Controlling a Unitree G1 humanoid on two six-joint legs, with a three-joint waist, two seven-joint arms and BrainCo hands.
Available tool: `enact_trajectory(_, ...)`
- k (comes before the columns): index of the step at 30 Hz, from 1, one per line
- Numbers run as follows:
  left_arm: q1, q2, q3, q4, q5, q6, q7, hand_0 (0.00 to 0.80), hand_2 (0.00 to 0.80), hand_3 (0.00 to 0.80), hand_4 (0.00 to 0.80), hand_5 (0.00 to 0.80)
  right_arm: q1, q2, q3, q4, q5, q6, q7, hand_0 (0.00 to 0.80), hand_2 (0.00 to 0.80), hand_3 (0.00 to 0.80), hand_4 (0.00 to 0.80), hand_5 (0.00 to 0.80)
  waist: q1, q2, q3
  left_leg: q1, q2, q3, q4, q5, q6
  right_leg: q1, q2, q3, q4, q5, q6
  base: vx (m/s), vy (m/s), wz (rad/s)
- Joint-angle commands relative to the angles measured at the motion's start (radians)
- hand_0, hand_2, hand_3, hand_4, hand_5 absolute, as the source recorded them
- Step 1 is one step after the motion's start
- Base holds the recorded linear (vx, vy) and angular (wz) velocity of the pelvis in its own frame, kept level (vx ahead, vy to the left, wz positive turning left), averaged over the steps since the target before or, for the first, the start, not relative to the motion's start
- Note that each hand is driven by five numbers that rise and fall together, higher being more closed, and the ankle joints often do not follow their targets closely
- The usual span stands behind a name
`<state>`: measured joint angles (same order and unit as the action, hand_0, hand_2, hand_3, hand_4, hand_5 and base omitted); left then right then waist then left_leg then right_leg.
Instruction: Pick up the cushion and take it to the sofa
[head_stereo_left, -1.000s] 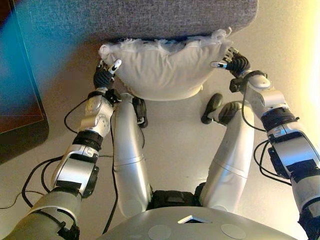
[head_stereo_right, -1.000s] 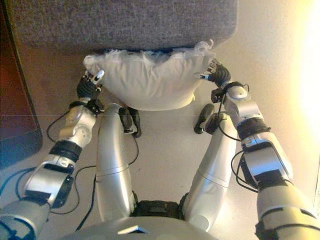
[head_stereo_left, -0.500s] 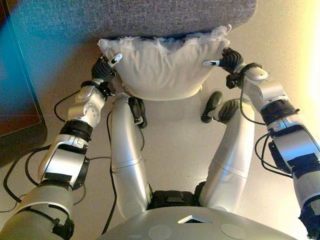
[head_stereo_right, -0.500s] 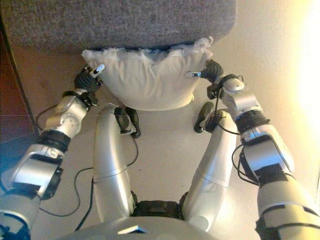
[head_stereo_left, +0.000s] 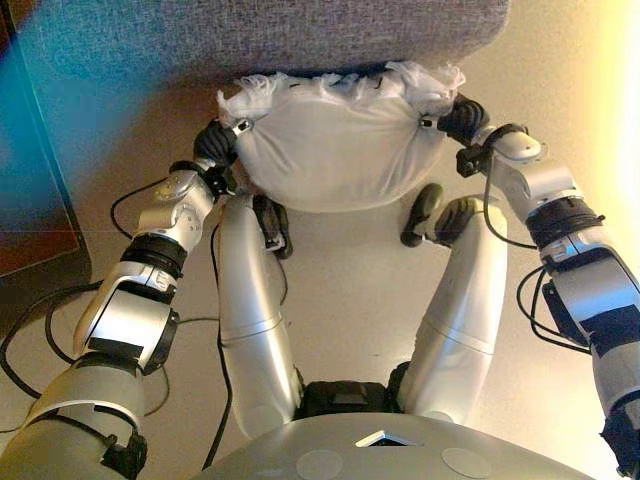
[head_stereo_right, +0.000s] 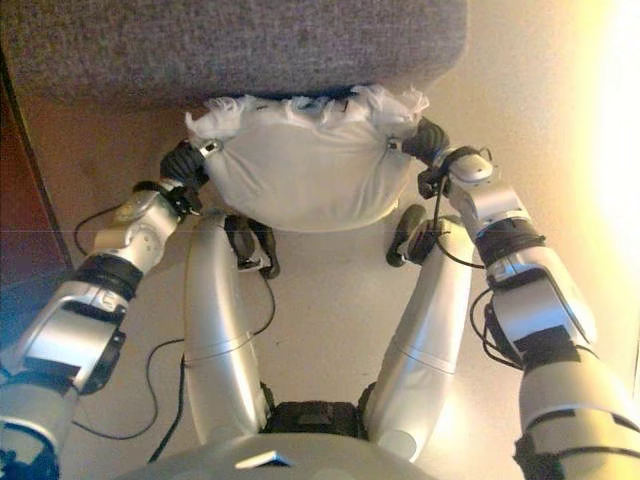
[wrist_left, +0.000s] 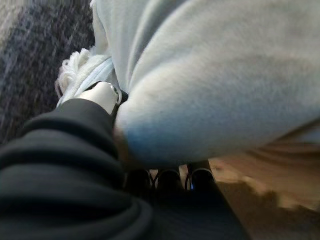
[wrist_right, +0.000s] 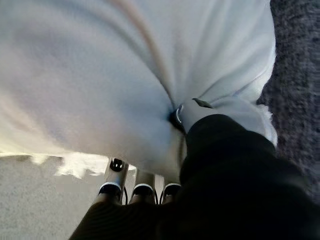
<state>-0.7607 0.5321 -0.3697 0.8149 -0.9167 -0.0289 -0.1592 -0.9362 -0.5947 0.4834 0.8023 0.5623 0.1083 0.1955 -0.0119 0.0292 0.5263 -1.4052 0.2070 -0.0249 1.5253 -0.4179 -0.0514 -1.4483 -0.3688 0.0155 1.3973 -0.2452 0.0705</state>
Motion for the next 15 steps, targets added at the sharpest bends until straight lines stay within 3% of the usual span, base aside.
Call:
enact_trajectory(1, -0.039, -0.082, 0.025, -0.104, 0.027, -0.122, -0.066, 0.8, 0.8, 0.8, 0.8, 0.8, -0.005, 0.05, -0.021, -0.123, 0.018, -0.125, -0.024, 0.8, 0.8, 0.8, 0.8, 0.8, 0.0, 0.031, -0.006, 0.12, 0.02, 0.043, -0.154, 0.038, -0.003, 0.157, 0.002, 0.057, -0.121, 0.01, 0.001, -0.017, -0.035, -0.03)
enact_trajectory(9, 0.143, -0.167, 0.084, -0.247, 0.15, -0.301, 0.044, 0.8, 0.8, 0.8, 0.8, 0.8, 0.219, 0.117, -0.138, -0.303, -0.017, -0.284, -0.124, 0.8, 0.8, 0.8, 0.8, 0.8, 0.001, 0.017, -0.008, 0.351, 0.012, 0.058, -0.399, 0.101, -0.041, 0.374, 0.026, -0.002, -0.321, 0.073, 0.045, -0.018, -0.041, -0.07)
enact_trajectory(15, 0.294, -0.182, 0.138, -0.351, 0.146, -0.328, 0.104, 0.8, 0.8, 0.8, 0.8, 0.8, 0.455, 0.173, -0.208, -0.448, -0.033, -0.336, -0.162, 0.8, 0.8, 0.8, 0.8, 0.8, 0.009, -0.011, -0.083, 0.605, -0.018, 0.073, -0.689, 0.191, -0.028, 0.619, 0.019, -0.076, -0.549, 0.127, 0.057, 0.142, -0.109, 0.0)
